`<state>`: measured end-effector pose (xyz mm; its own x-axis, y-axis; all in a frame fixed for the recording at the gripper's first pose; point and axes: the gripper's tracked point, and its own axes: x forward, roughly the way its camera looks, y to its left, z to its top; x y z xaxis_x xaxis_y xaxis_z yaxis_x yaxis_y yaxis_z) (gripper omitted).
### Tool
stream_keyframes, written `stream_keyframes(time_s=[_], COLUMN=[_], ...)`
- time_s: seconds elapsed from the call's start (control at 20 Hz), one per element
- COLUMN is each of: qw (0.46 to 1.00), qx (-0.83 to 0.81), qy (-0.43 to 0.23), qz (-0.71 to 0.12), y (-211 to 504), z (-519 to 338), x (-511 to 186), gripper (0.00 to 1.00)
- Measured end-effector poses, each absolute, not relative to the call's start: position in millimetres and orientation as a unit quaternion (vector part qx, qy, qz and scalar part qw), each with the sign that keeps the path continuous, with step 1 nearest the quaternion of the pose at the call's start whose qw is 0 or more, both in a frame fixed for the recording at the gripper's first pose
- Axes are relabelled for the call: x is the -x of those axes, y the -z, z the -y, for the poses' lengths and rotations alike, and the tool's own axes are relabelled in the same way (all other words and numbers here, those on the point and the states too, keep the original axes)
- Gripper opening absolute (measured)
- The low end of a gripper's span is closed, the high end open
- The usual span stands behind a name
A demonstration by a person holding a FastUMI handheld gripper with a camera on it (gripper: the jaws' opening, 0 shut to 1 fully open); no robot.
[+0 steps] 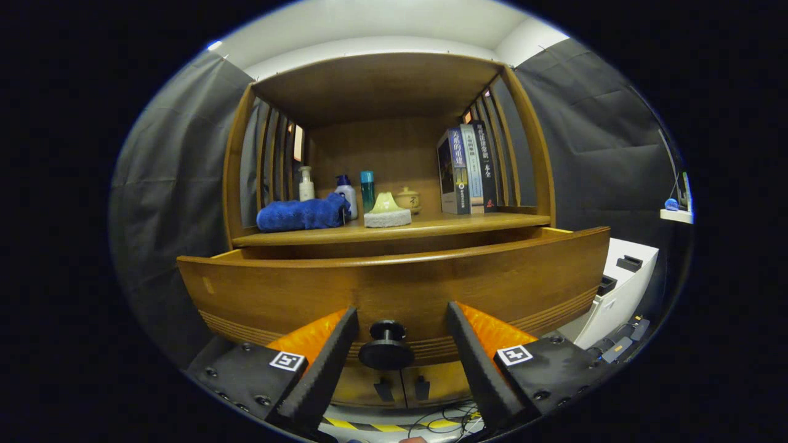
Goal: Pull open the drawer, take out the items inside it, and place them on the countertop above the cabinet.
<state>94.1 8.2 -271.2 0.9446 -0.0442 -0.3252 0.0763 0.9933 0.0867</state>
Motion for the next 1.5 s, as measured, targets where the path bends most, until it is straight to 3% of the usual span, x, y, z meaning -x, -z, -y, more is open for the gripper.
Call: stream_keyframes(time_s=[0.5,0.95,1.5], qw=[0.984,0.983,0.996], qx=[-0.051,-0.050,-0.041], qy=[0.030,0.042,-0.008], qz=[-0.170,-0.169,-0.074], y=[287,288,135], z=[-2,3,-55], x=[-169,-182,-76], gripper=[0.97,0.98,0.98])
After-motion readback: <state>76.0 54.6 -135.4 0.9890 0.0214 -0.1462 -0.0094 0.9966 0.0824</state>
